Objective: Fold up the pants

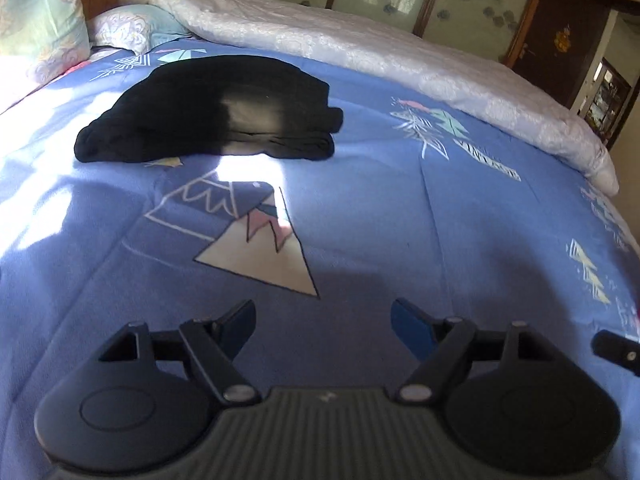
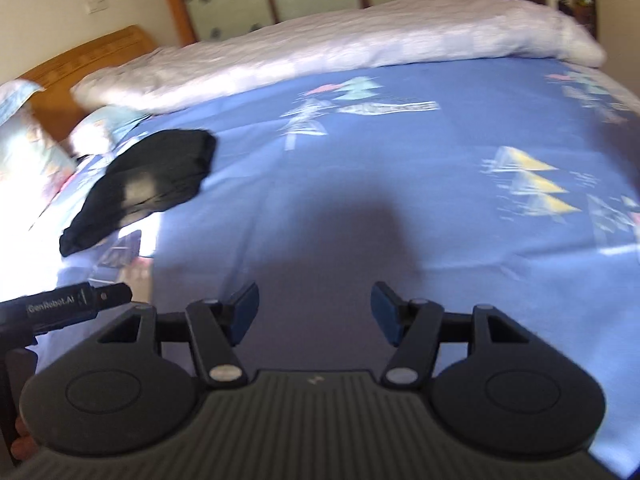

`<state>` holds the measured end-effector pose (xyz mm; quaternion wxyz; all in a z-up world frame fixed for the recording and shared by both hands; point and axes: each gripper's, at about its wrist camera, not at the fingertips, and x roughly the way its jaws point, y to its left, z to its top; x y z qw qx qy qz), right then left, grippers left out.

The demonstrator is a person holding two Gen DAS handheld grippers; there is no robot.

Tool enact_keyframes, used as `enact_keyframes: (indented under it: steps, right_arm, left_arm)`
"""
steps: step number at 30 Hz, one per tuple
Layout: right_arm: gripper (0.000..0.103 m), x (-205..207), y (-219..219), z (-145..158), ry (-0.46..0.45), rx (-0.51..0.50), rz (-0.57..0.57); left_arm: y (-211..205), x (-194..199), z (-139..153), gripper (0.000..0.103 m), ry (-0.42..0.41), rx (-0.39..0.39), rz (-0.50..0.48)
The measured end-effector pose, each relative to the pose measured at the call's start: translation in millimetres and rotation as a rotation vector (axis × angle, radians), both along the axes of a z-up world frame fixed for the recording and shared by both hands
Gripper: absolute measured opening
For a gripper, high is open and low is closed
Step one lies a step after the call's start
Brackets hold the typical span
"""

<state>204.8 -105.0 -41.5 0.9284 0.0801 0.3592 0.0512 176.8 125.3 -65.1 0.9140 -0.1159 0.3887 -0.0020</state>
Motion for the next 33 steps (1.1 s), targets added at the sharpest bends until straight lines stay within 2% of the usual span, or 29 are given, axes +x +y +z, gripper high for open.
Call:
enact_keyframes:
  steps: [2, 5, 7, 9, 13, 15, 17, 19, 21, 23, 28, 33]
  right_arm:
    - [0.067, -5, -10, -6, 0.015, -0.034, -0.032]
    - [0.067, -19, -34, -8, -0.012, 0.004, -0.085]
    - [0.067, -21, -42, -10, -0.004, 0.015, -0.108]
    - [0.067, -23, -48, -11, 0.001, 0.041, -0.108]
    - [0.067, -30, -52, -15, -0.006, 0.039, -0.1]
    - [0.067, -30, -54, -17, -0.003, 0.039, -0.105]
    - [0.067, -30, -56, -18, 0.012, 0.082, -0.116]
    - [0.067, -32, -54, -14, 0.035, 0.13, -0.098]
    - [0.067, -37, -45, -5, 0.03, 0.134, -0.054]
    - [0.067, -43, -35, 6, 0.023, 0.121, -0.016]
    - [0.071, -70, -23, 31, 0.003, 0.16, 0.034]
    - [0.073, -100, -12, 48, -0.007, 0.171, 0.097]
  left_arm:
    - [-9, 6, -8, 0.077, 0.026, 0.041, -0.012]
    - [-27, 5, -11, 0.077, 0.033, 0.104, -0.009]
    - [-37, 6, -10, 0.077, 0.039, 0.12, -0.016]
    - [-46, 9, -7, 0.077, 0.039, 0.124, -0.028]
    - [-71, 11, -4, 0.08, 0.01, 0.192, -0.063]
    - [-78, 12, -5, 0.081, 0.019, 0.208, -0.08]
    - [-82, 10, -2, 0.081, 0.038, 0.213, -0.092]
    - [-85, 4, 7, 0.081, 0.038, 0.231, -0.106]
    - [-87, -3, 19, 0.094, 0.043, 0.267, -0.107]
    - [-84, -16, 35, 0.101, 0.027, 0.27, -0.103]
    - [-74, -58, 76, 0.103, -0.008, 0.25, -0.069]
    - [-64, -103, 100, 0.103, -0.04, 0.261, -0.015]
